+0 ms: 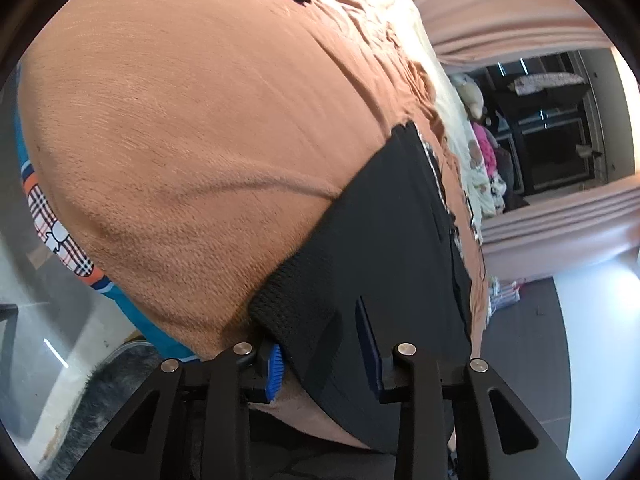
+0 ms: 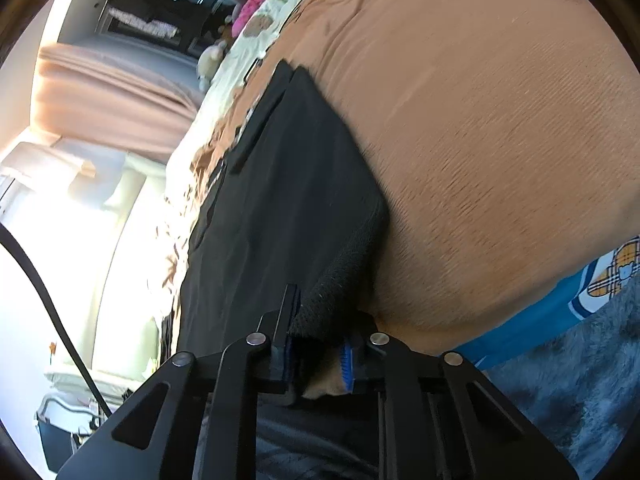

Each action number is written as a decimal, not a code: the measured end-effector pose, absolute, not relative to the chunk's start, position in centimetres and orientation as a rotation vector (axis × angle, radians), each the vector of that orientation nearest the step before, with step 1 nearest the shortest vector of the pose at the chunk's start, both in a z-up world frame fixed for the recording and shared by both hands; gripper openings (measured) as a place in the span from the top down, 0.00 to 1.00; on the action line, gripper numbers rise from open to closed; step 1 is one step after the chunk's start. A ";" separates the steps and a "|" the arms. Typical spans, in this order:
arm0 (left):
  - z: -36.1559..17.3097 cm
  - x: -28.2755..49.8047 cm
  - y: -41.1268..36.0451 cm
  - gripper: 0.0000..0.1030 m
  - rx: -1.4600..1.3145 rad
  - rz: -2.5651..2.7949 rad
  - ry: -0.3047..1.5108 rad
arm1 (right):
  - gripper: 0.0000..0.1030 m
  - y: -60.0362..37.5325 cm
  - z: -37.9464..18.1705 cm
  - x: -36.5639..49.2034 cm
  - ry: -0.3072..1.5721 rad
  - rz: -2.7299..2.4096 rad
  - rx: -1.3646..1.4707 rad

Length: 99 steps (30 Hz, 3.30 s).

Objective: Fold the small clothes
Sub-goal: 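Grasp the shirt hem with the right tool while the left tool grasps it too, then lift the hem with both tools and fold it toward the collar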

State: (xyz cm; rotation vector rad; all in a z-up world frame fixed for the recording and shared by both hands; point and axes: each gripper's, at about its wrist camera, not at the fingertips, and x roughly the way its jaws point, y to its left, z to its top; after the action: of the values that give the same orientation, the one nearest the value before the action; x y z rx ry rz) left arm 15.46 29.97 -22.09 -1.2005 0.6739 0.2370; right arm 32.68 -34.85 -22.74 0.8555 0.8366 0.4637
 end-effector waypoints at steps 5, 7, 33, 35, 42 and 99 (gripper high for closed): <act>-22.4 16.0 30.2 0.67 -1.228 0.241 0.645 | 0.86 -34.4 -23.3 32.8 0.846 0.471 0.881; -22.6 16.3 30.4 0.67 -1.243 0.241 0.637 | 0.86 -33.8 -23.5 33.0 0.860 0.466 0.876; -17.7 13.4 31.0 0.96 -1.332 0.132 0.411 | 1.00 -36.0 -19.5 29.6 0.640 0.497 1.025; -17.0 12.9 31.1 0.96 -1.348 0.109 0.384 | 1.00 -35.9 -18.9 29.2 0.615 0.512 1.029; -12.7 11.4 31.1 0.97 -1.355 0.027 0.281 | 1.00 -35.8 -16.0 27.2 0.502 0.587 1.030; -6.1 17.9 32.8 0.97 -1.286 -0.014 0.238 | 1.00 -33.8 -17.3 42.3 0.444 0.560 1.012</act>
State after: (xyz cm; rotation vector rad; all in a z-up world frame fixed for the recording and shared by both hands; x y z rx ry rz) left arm 17.94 32.84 -6.14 -1.2863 0.2379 -0.0138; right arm 42.34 -33.80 -17.28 1.0119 0.4435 0.5597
